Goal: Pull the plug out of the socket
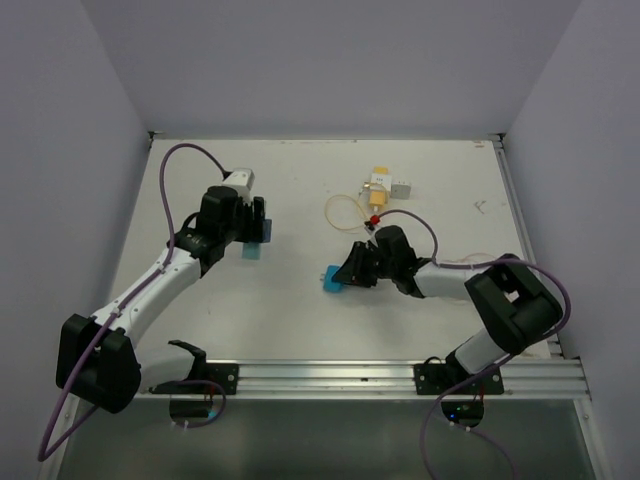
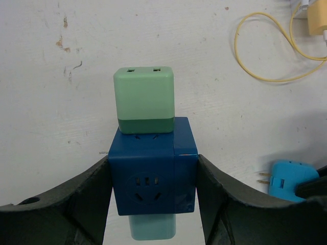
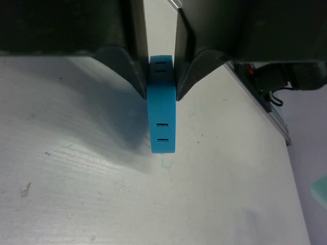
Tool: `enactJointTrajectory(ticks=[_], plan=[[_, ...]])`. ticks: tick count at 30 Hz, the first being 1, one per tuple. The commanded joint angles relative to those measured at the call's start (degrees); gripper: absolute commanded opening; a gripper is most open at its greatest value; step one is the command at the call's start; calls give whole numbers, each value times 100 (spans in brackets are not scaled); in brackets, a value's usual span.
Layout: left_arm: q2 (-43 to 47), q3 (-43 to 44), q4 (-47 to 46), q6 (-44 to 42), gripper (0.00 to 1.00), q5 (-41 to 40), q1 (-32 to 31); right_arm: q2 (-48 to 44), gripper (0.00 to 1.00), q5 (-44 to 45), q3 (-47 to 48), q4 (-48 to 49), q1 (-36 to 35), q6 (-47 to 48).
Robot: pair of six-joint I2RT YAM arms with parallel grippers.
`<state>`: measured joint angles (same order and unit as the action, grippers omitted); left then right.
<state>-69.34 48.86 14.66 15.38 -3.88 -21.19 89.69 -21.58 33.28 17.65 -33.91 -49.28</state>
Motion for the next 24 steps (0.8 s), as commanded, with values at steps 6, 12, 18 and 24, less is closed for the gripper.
enactJointTrajectory(ticks=[6,12,18,24], plan=[[79,62,-446,-131,0,247,-17,-627,82,575,-76,-770,332,443],[44,71,-420,-61,0,265,-17,-1559,87,1104,56,-1458,324,867],[-106,176,-227,457,0,63,-17,-1990,87,472,-50,-658,254,823],[-97,343,28,1300,0,-218,-17,-1789,88,585,372,-324,-386,929]])
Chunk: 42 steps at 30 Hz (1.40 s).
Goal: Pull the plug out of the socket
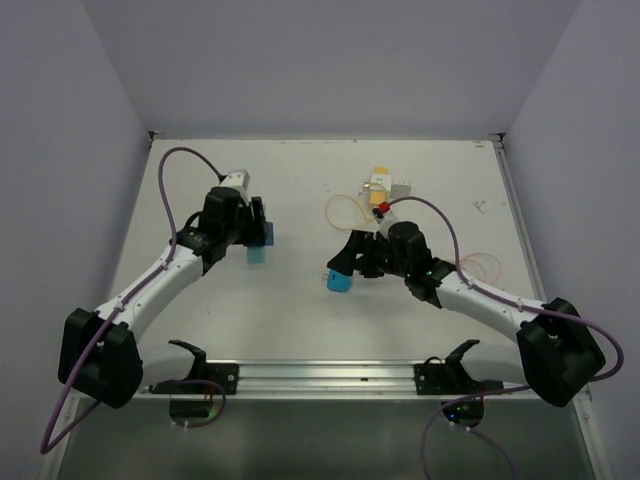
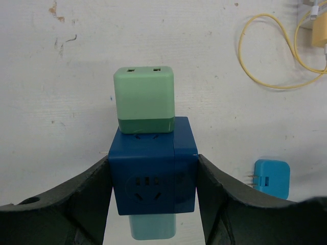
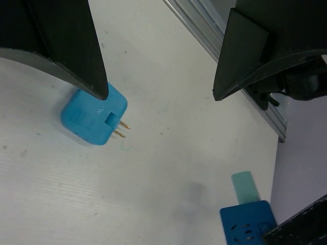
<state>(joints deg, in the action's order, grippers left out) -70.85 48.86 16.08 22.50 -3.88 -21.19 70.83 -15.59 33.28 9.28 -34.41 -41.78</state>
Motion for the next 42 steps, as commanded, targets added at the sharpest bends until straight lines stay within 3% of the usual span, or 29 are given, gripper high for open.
enactJointTrajectory(ticks=[1,7,21,34,42], plan=[[62,439,52,771,0,-323,-17,159,88,-14,477,592,-416,170],[97,765,861,1571,0,-772,-26,1080,87,-22,952,1339,-979,-76],[1073,396,1240,3294,0,-992,-69,2602,81,179,2200,2157,-1832,-129],[1205,229,1222,3595,0,-825,-131,3095,73,119,2737,2175,-1876,170],[1196,255,1187,3638,0,-895,-149,3324,52,-286,2737,2412,-1876,179]])
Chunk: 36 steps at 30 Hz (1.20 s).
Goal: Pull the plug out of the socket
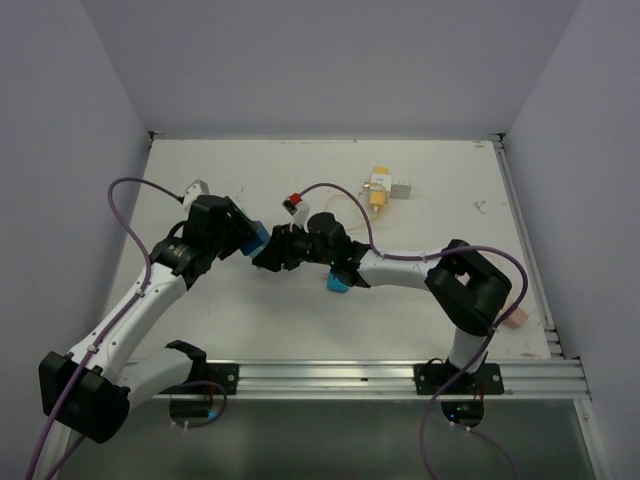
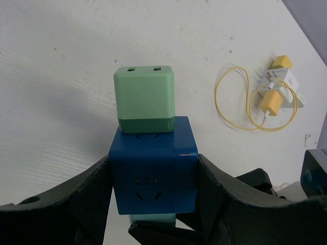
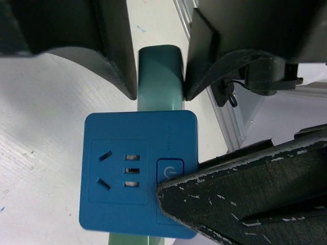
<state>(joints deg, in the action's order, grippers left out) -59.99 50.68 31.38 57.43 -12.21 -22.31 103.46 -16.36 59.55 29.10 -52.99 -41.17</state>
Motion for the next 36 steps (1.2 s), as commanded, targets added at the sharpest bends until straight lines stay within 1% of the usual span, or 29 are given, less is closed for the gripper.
enactJointTrajectory(ticks=[1,3,4,7,8,9,14,18,23,27,36], plan=[[101,74,-351,154,0,-62,-46,43,43,-218,92,447,-18,118],[84,74,-360,146,0,-167,-37,-10,34,-227,5,465,-27,135],[75,65,-360,154,0,-211,-37,-27,24,-236,-31,465,-27,135],[40,74,-386,146,0,-396,-37,-159,11,-227,-198,465,-27,197],[5,74,-404,163,0,-431,-37,-186,3,-210,-311,473,-27,223],[-13,83,-422,189,0,-562,-37,-255,1,-201,-365,474,-27,241],[-66,22,-474,418,0,-1107,-37,-405,0,-166,-672,429,-27,294],[4,-93,-702,751,0,-1713,-37,-528,0,-131,-874,447,-27,223],[-4,-93,-782,1190,0,-2268,-28,-765,0,-52,-1278,535,-18,74],[-118,-58,-975,1253,0,-2672,-28,-933,0,-52,-1560,526,-27,12],[-321,-102,-1309,1174,0,-3191,-28,-1354,0,1,-1973,219,-27,-137]])
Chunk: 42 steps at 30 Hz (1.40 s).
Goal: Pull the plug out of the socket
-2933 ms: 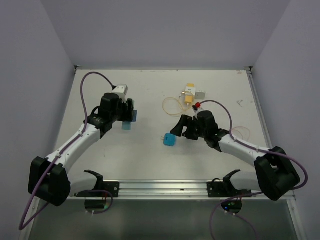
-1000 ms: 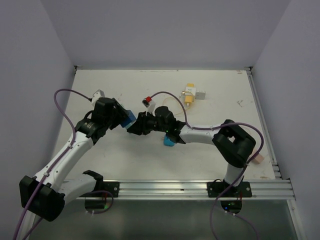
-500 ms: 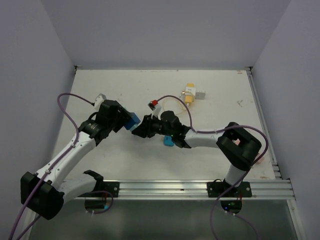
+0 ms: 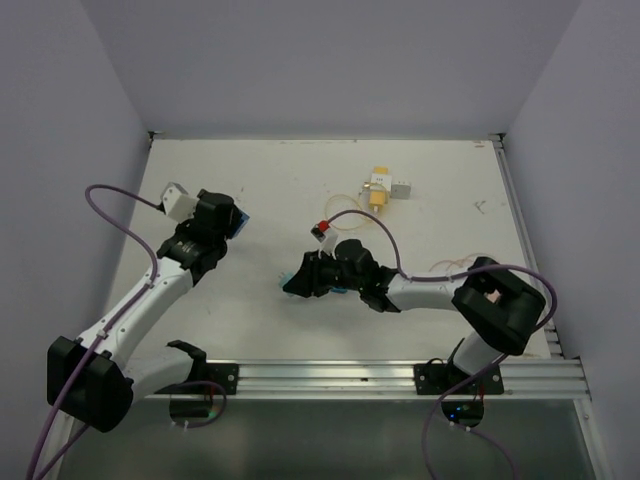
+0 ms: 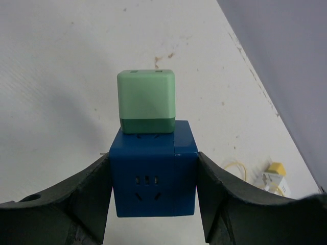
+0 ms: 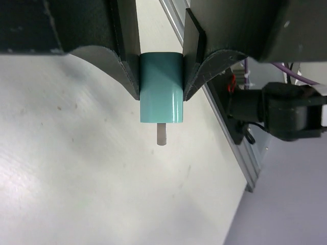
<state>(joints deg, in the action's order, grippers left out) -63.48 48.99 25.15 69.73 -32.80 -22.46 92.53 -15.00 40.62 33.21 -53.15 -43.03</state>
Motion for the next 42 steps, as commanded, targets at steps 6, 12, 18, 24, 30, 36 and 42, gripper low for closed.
enactJointTrajectory(ticks=[6,12,18,24,30,36,42], plan=[[64,233,-888,-855,0,-993,-22,-876,0,181,-335,-762,6,206],[187,348,-1248,-2392,0,-177,-13,-1343,0,358,-564,-1387,348,382],[310,523,-1293,-4062,0,1026,-4,-790,0,-318,-432,-1590,401,567],[661,410,-1249,-5258,0,2276,-4,-71,1,-249,-231,-1265,401,505],[1091,-73,-1301,-5787,0,2926,-4,607,6,-231,235,-1045,419,471],[1242,-601,-1468,-5936,0,3410,-4,618,33,-170,201,-1018,612,435],[1391,-839,-1618,-5998,0,3622,-4,-14,71,472,139,-1738,648,769]])
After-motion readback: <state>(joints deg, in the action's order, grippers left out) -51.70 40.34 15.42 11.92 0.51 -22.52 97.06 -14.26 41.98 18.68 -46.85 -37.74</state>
